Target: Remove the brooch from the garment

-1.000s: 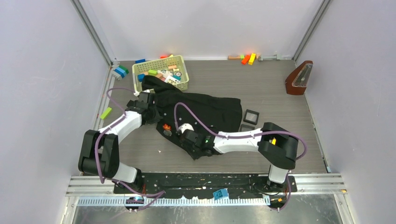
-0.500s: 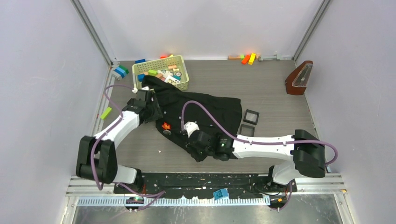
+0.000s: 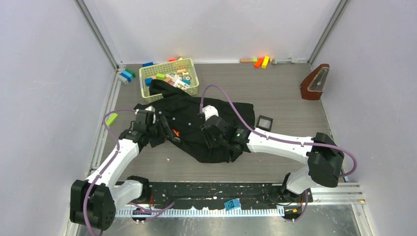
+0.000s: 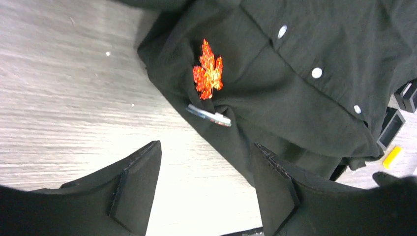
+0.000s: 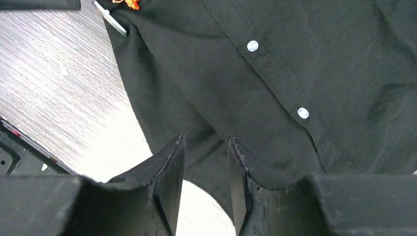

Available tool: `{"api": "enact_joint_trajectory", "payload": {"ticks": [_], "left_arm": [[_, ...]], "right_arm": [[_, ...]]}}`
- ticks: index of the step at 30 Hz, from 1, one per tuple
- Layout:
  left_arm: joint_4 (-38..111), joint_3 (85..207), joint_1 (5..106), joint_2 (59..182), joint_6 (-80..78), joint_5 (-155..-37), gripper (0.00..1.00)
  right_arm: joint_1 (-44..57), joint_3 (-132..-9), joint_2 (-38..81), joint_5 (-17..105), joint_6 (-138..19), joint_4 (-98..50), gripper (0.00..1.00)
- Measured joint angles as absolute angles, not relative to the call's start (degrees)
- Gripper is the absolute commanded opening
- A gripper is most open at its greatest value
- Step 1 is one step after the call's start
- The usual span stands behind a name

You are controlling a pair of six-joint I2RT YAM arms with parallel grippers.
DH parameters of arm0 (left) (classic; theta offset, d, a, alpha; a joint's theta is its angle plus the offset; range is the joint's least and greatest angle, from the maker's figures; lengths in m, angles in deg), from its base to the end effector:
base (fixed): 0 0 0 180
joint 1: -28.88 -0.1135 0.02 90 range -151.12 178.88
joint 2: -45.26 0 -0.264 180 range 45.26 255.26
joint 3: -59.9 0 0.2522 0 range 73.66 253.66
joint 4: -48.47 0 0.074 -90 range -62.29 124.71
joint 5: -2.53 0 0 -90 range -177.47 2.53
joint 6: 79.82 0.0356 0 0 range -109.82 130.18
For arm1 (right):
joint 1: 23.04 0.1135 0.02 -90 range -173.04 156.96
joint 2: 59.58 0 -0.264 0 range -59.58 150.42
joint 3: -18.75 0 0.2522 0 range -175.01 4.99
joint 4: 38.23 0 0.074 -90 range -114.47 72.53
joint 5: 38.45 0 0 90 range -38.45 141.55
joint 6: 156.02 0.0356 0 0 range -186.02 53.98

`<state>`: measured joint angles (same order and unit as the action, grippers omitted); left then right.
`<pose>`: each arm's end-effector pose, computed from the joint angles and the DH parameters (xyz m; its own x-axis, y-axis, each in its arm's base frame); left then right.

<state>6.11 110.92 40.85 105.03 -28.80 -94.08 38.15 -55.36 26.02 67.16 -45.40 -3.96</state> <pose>0.1997 -0.0465 0.2181 -0.7660 -0.4764 -0.4317 -0.2639 0.8453 -0.4646 0.1638 0.2779 0.2489 -0.5885 -0.3661 -0.7209 -0.5836 0.8094 0.0653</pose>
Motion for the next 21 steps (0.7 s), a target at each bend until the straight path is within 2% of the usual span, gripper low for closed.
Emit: {"api": "enact_joint_trajectory", "payload": {"ticks": [14, 21], "left_arm": [[15.51, 104.45, 40.87, 108.50, -37.13, -101.16, 0.56], [17.65, 104.23, 40.87, 110.73, -37.70, -101.43, 0.39]], "right_arm": [[38.02, -42.01, 24.91, 70.46, -47.52, -19.09, 0.43], [38.02, -40.06, 22.75, 71.18, -48.20, -23.52, 0.43]]}}
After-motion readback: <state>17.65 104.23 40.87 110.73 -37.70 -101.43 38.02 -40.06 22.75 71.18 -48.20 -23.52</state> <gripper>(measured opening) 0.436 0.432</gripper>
